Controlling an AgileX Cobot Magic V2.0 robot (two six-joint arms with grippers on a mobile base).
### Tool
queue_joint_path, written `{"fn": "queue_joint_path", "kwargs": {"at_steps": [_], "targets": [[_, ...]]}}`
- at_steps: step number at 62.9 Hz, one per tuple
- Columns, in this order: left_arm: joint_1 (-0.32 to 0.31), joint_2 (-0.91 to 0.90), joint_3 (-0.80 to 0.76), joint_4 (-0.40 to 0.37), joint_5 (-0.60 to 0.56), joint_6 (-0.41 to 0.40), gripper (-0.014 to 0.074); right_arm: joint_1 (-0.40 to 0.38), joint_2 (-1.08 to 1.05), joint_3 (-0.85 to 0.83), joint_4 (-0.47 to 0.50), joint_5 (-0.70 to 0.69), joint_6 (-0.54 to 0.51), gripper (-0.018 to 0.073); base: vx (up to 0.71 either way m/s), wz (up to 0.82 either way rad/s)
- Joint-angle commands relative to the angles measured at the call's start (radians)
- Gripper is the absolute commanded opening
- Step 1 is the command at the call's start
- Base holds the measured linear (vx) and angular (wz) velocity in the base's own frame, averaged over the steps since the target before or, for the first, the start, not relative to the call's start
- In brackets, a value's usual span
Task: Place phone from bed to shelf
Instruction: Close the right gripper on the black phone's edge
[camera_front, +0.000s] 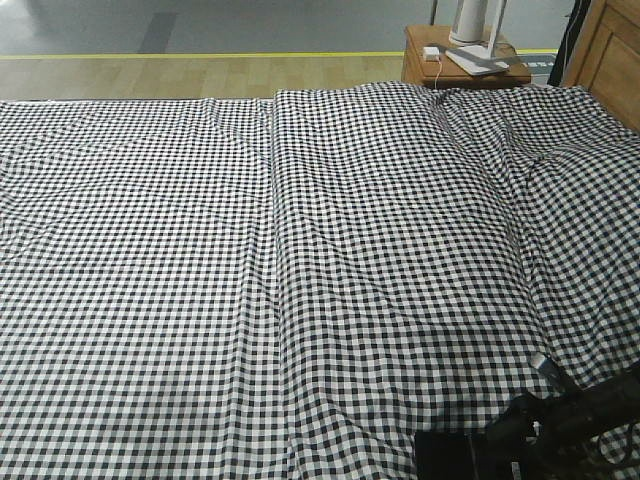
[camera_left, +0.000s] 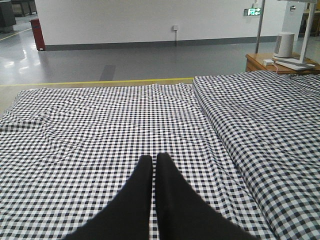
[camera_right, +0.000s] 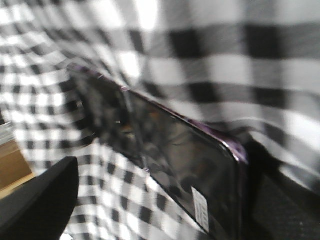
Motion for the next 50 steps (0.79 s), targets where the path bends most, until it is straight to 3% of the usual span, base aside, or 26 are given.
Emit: {"fn": "queue_joint_path", "kwargs": {"at_steps": [1, 15, 31, 40, 50], "targets": [[0.001, -0.006, 0.006, -0.009, -0.075, 0.000, 0.0001, -0.005, -0.029, -0.008, 0.082, 0.137, -0.065, 0.0606, 0.00, 0.00], [0.001, -0.006, 0.006, -0.009, -0.075, 0.000, 0.0001, 0.002, 0.007, -0.005, 0.213, 0.237, -0.128, 0.0596, 0.00, 0.00], [0.001, -0.006, 0.006, -0.009, -0.075, 0.000, 0.0001, 0.014, 0.008, -0.005, 0.211, 0.236, -0.138, 0.0566, 0.00, 0.00], [0.001, -0.006, 0.006, -0.009, -0.075, 0.000, 0.0001, 0.013, 0.008, -0.005, 0.186, 0.236, -0.136, 0.0480, 0.00, 0.00], [0.001, -0.006, 0.006, -0.009, -0.075, 0.000, 0.0001, 0.013, 0.008, -0.005, 0.178, 0.236, -0.136, 0.0265, 0.00, 0.00]]}}
